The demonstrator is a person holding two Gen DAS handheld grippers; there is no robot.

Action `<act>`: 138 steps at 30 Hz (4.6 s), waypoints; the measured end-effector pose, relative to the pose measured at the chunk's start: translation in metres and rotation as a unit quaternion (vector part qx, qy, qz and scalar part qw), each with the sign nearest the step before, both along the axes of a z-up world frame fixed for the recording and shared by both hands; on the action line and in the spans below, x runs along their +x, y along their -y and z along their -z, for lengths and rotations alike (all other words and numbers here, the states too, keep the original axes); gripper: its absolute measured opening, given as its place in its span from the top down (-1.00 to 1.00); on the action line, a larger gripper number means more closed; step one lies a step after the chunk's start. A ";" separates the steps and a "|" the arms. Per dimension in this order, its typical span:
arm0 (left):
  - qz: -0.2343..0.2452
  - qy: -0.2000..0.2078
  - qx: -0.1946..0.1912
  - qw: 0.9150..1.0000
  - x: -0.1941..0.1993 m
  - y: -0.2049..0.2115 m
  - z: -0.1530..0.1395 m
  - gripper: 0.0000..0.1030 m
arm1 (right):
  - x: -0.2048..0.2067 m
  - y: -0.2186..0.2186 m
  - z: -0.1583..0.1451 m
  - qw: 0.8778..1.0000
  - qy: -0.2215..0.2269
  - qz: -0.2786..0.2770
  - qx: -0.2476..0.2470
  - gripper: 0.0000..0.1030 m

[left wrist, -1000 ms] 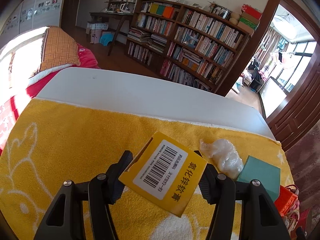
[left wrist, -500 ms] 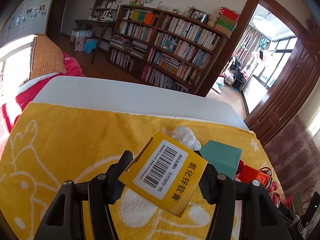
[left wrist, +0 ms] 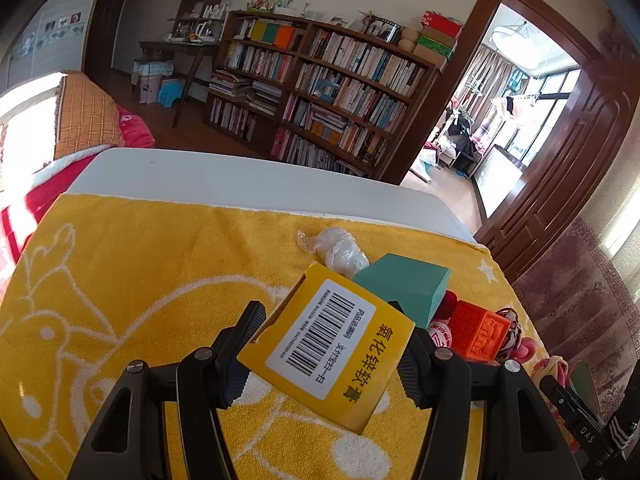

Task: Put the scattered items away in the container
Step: 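Grasp the pink-and-cream rolled sock with the right gripper while the left gripper holds the medicine box, then carry the rolled sock and medicine box over the red tin with both grippers, then open both grippers to drop the sock and medicine box into the tin, then withdraw both grippers from the red tin back toward the bed, then approach the pink leopard plush with the right gripper while the left gripper approaches the teal box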

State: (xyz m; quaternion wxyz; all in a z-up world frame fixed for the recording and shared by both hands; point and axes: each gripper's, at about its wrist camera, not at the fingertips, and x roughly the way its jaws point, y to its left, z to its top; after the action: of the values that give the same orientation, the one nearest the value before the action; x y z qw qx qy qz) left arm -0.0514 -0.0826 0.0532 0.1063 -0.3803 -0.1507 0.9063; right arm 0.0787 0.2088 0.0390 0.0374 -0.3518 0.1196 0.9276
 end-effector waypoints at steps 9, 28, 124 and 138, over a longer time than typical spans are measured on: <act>0.037 -0.008 0.002 0.999 0.022 -0.036 -0.010 -0.21 | 0.046 -0.021 -0.044 0.998 -0.051 0.000 -0.019 -0.22; 0.233 -0.016 0.006 0.972 0.092 -0.230 -0.028 -0.21 | 0.135 -0.176 -0.065 0.986 -0.066 0.149 -0.030 -0.23; -0.032 0.042 0.072 0.996 0.073 -0.050 0.031 -0.58 | 0.011 -0.005 -0.018 0.994 -0.013 -0.042 -0.101 -0.54; -0.055 0.057 0.084 0.993 0.067 -0.038 0.041 -0.58 | -0.035 -0.013 -0.016 0.994 -0.039 0.014 -0.104 -0.54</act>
State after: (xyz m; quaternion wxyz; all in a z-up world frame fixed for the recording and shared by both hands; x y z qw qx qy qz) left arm 0.0152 -0.0448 0.0123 0.0791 -0.4118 -0.2529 0.8719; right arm 0.0434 0.2216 0.0548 0.0092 -0.3156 0.2218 0.9226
